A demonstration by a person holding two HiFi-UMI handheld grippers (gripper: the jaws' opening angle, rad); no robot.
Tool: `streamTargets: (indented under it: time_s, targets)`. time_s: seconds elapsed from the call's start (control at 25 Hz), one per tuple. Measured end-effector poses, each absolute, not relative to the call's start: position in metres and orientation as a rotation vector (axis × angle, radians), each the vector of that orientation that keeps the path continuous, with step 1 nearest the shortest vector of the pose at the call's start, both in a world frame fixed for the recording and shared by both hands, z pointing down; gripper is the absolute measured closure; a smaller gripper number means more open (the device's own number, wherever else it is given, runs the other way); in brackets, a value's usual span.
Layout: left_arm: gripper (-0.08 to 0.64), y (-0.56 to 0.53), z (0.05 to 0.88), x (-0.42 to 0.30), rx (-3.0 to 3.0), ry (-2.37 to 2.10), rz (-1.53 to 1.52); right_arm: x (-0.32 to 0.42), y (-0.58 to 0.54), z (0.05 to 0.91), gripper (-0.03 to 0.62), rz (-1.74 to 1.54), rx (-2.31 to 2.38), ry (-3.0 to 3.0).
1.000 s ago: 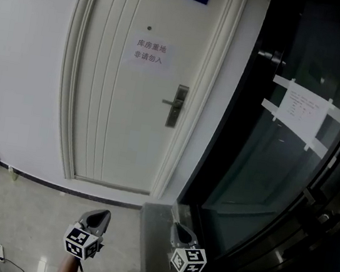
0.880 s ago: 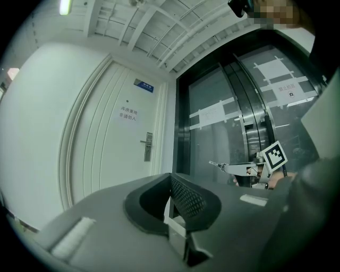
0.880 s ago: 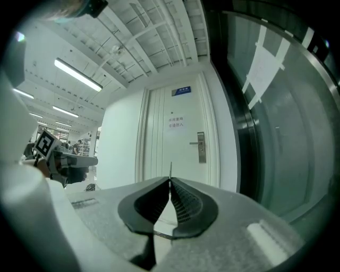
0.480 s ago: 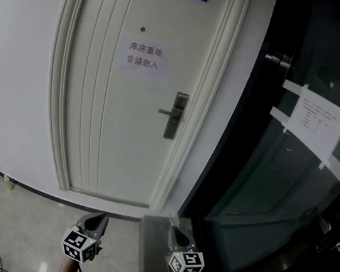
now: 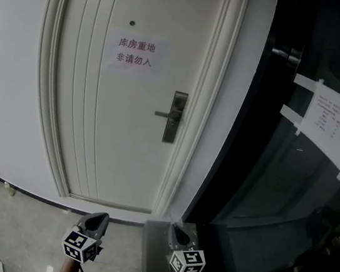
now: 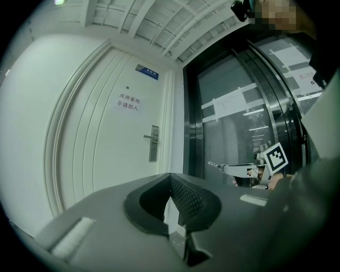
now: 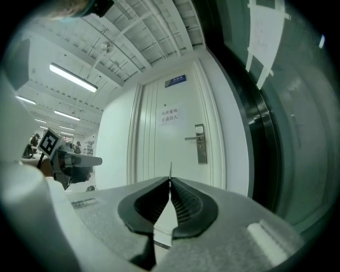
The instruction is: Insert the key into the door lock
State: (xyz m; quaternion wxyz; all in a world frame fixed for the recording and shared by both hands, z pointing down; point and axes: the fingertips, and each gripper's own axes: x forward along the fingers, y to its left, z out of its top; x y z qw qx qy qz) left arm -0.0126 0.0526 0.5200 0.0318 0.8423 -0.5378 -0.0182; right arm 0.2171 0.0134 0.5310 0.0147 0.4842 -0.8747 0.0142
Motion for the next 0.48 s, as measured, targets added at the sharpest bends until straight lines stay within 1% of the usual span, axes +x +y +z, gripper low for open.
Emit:
streamTargets:
  time_s: [0.48]
  targets:
    - [0.557, -0.017, 0.526, -0.010, 2.588, -1.643, -0.020, 0.217, -0.057, 0.537, 0.581, 0.087, 1.526, -2.734]
